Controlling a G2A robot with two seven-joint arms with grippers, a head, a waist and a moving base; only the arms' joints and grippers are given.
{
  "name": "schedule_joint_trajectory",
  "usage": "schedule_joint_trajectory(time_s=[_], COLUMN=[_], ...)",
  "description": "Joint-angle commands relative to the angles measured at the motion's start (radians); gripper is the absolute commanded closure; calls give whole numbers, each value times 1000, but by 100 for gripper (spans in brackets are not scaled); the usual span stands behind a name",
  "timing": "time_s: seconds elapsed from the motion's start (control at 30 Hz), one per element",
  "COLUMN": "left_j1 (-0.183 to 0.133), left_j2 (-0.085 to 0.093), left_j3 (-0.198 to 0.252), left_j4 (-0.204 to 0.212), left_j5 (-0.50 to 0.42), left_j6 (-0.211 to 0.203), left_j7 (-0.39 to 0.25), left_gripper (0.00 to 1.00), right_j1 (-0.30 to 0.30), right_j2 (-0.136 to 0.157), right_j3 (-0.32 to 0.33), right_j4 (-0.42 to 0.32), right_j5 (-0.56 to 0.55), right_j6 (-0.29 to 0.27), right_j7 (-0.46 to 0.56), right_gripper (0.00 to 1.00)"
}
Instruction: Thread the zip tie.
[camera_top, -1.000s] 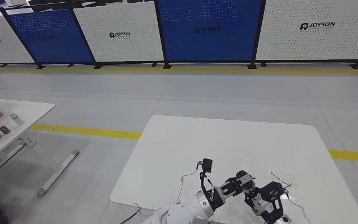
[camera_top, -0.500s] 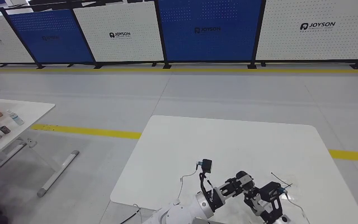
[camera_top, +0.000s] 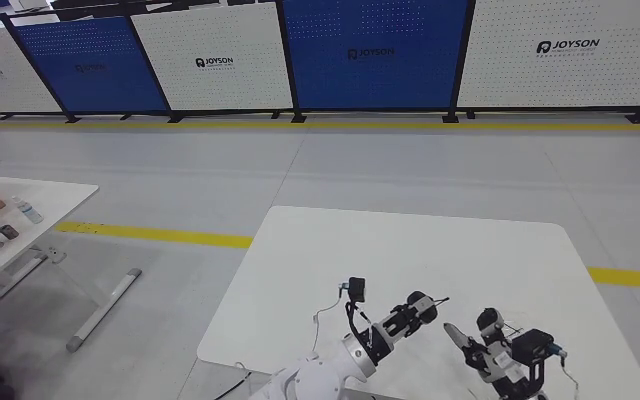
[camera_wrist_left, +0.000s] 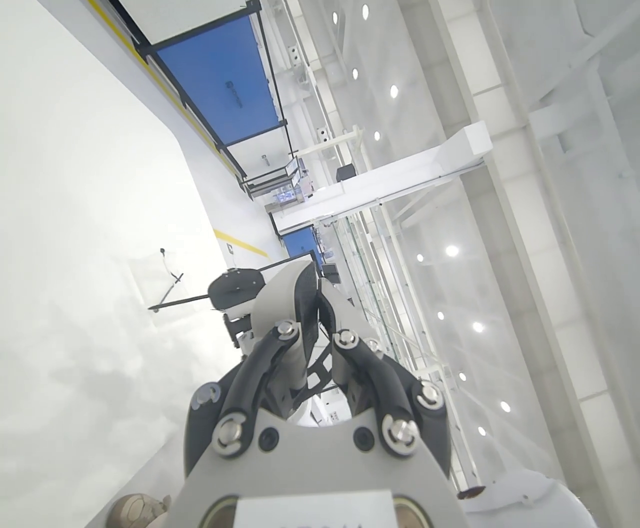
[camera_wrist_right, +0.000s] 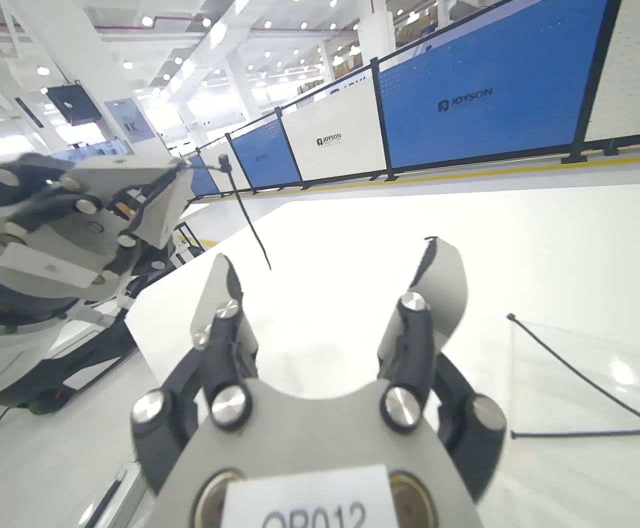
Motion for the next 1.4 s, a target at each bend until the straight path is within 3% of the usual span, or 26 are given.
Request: schedule_joint_trajectory(time_s=[0.0,0.2,0.3,0.37,0.87,1.03,1.37], left_j1=[5,27,34,33,33,36,75], left_j2=[2,8,10,11,11,11,19], left_j3=[-12,-51,-63,-58,-61,-93,-175], left_j4=[-2,-5,-2,-3,-1,25,81], left_j5=[-7,-37,-60,-90,-93,-130,-241], left_j6=[1,-2,-5,-7,-4,2,-9], left_j7=[4,8,-1,-55,-45,-6,13], left_gripper=[100,100,100,100,100,100,100], right_j1=[-18,-98,-128,-129,-129,-129,-129], right_j2=[2,13,20,20,20,20,20], right_j3=[21,112,160,163,163,163,163], right_j4=[-9,-36,-36,-36,-36,-36,-36], right_j5=[20,102,162,168,168,168,168], right_j6=[0,0,0,0,0,0,0], right_j7=[-36,-168,-148,-142,-142,-142,-142], right_gripper=[0,0,0,0,0,0,0])
